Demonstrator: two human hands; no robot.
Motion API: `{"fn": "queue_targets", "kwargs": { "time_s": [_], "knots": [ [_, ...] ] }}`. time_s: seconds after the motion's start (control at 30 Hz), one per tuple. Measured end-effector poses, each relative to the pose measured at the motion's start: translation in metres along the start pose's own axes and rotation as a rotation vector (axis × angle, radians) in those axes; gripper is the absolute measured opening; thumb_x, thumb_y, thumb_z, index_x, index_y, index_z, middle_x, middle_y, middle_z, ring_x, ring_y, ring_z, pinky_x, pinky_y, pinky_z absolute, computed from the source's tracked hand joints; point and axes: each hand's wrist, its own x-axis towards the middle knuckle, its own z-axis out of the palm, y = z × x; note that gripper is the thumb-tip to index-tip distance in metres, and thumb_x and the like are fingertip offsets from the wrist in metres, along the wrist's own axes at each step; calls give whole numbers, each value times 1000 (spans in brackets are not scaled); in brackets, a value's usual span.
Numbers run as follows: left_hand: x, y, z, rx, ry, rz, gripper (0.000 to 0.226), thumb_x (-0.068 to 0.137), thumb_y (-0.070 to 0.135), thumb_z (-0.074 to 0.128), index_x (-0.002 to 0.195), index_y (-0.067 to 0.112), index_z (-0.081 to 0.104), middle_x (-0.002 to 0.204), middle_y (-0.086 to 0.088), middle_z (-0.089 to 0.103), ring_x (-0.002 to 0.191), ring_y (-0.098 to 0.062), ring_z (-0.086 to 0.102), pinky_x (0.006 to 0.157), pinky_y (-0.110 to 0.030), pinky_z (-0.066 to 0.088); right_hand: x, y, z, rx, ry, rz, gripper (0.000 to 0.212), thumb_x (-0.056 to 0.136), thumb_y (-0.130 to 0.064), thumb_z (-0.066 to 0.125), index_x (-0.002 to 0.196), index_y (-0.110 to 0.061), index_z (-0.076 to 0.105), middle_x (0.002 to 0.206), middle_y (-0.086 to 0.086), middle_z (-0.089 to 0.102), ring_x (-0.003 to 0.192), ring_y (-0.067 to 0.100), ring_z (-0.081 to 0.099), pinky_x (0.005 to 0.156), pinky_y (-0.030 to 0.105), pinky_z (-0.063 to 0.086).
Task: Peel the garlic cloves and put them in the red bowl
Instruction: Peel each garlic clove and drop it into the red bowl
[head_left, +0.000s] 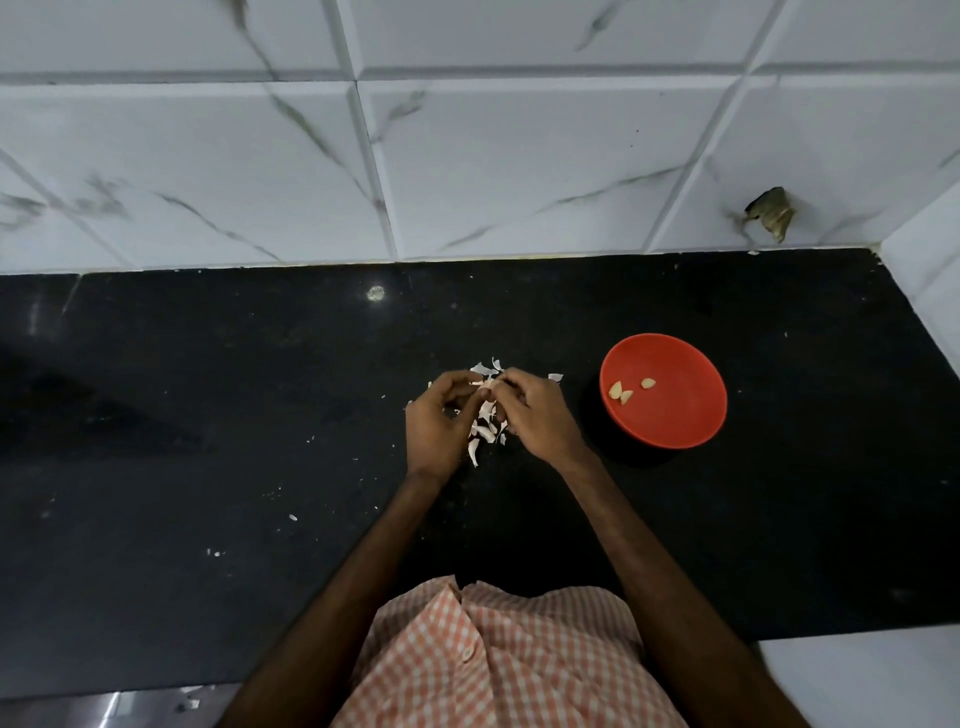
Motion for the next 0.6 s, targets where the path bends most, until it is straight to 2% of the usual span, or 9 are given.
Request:
{"fn": "queue_targets", "kwargs": {
  "time_s": [0.17,0.27,0.4,0.47,0.6],
  "knots": [
    [1,-1,0,21,-19,24,23,93,19,73,116,16,75,99,9,78,94,-6,74,85,-43,61,1,0,0,-57,-12,-79,20,105,-24,52,96,-16,68,69,0,66,52,3,56,54,23,47],
    [3,0,-1,23,-41,-4,18,94,20,72,112,17,76,99,10,77,94,-6,73,84,-44,61,2,3,-3,-117,-17,-121,20,106,-21,52,104,-11,70,74,-6,66,57,2,58,57,16,44],
    [4,5,0,32,-62,-26,14,97,22,67,108,22,76,97,13,76,93,-5,72,85,-42,59,2,2,-6,-162,-14,-162,17,104,-20,55,102,-13,69,79,-2,68,62,3,59,59,18,45],
    [6,4,-1,29,-72,-19,15,97,20,67,108,20,77,96,13,76,93,-7,72,85,-44,59,3,2,-7,-163,1,-173,15,102,-20,58,100,-12,70,80,-6,69,68,6,63,62,23,50],
    [9,2,-3,0,-68,-24,14,93,14,71,105,18,77,99,8,76,95,-13,71,86,-46,58,4,2,-7,-173,23,-176,12,96,-24,63,94,-16,73,78,-10,70,69,12,68,67,44,58]
  ]
}}
